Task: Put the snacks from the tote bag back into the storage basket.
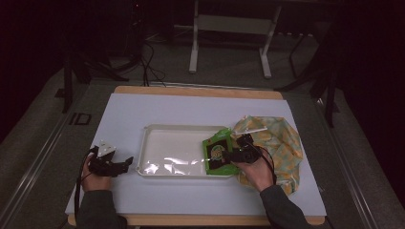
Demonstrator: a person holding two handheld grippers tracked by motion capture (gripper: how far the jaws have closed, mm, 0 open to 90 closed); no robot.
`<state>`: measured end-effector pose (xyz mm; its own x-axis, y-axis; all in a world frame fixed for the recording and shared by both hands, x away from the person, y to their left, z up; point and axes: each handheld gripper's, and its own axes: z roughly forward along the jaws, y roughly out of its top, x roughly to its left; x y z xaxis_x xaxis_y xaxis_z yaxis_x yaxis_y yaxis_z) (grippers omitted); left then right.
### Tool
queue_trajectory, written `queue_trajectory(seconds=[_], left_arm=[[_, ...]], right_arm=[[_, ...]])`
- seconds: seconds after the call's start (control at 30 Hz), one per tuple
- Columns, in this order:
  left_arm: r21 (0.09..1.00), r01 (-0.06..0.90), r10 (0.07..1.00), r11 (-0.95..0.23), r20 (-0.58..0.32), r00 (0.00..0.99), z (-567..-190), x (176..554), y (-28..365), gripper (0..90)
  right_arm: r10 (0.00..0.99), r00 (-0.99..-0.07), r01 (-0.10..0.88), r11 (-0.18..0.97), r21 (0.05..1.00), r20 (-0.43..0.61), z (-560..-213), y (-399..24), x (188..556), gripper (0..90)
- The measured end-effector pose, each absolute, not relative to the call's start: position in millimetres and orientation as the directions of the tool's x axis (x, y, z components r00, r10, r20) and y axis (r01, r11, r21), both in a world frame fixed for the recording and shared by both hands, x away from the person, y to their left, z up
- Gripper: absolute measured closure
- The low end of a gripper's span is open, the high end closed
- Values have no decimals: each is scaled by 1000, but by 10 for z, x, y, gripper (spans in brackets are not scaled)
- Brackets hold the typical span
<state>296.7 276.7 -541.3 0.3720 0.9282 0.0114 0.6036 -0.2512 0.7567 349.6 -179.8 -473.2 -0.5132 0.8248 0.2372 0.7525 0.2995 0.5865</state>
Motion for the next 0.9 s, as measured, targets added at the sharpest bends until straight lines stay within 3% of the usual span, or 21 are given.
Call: queue_trajectory(seconds=[0.47,0.9], left_arm=[[757,603,928,-253,13,373,-5413,2965,2765,201],[756,603,928,-254,14,372,-5413,2966,2764,201]], right_arm=[[817,-520,766,316,560,250,-4796,-1789,3387,508],[808,-541,745,332,578,233,-4759,-1830,3276,543]])
